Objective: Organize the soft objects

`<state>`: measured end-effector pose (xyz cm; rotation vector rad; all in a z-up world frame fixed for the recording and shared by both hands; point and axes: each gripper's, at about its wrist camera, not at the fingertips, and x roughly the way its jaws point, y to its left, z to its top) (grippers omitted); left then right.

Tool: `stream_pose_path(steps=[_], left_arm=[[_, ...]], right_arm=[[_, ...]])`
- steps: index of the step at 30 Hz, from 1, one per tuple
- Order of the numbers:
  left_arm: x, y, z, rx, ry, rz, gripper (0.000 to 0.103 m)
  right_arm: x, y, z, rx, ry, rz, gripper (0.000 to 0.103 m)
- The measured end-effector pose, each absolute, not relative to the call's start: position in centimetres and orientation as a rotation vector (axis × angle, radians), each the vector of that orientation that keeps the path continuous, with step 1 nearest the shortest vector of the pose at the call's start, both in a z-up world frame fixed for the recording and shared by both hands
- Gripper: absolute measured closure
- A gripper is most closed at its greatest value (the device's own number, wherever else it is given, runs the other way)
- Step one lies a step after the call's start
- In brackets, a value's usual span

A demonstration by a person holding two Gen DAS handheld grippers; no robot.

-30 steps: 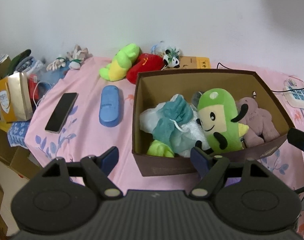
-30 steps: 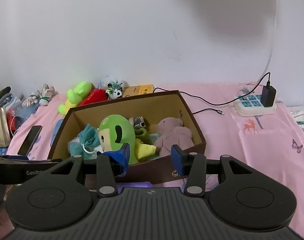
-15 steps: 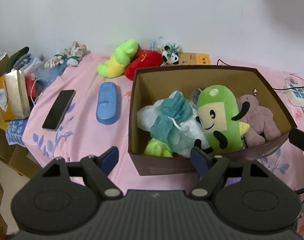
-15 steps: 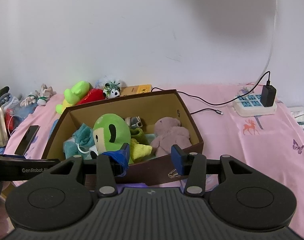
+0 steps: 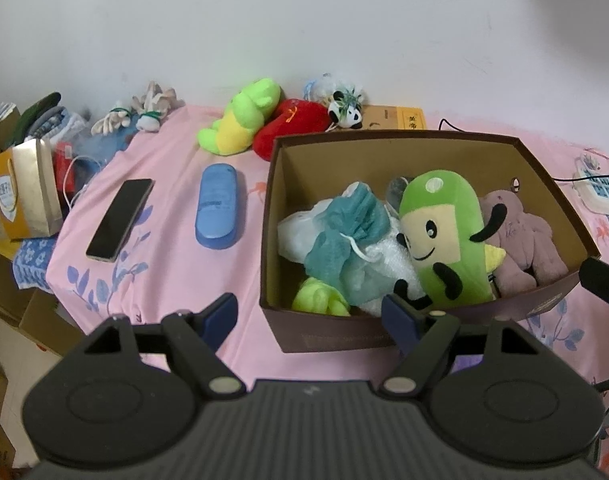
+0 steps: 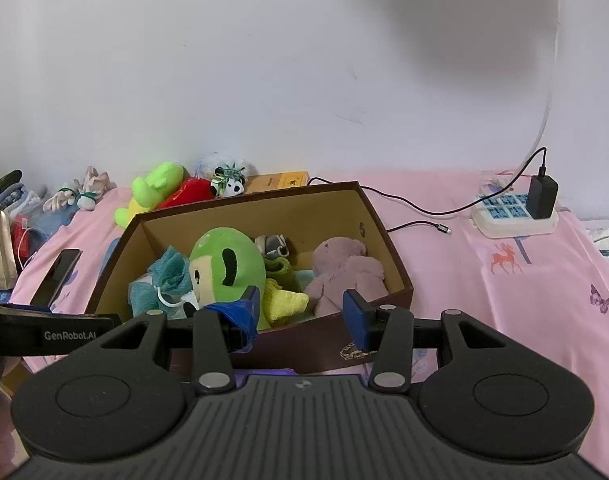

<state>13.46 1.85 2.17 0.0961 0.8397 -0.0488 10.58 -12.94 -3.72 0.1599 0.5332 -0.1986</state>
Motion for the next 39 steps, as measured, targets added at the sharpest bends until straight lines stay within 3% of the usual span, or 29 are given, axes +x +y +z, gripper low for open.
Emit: stream_pose_path(steps=[39], left_arm=[[14.0,2.3,2.1,0.073,0.801,-0.063,0.024]], right_arm=[[11.5,-12.5,-3.9,0.135,0.537,-0.172,0.073]])
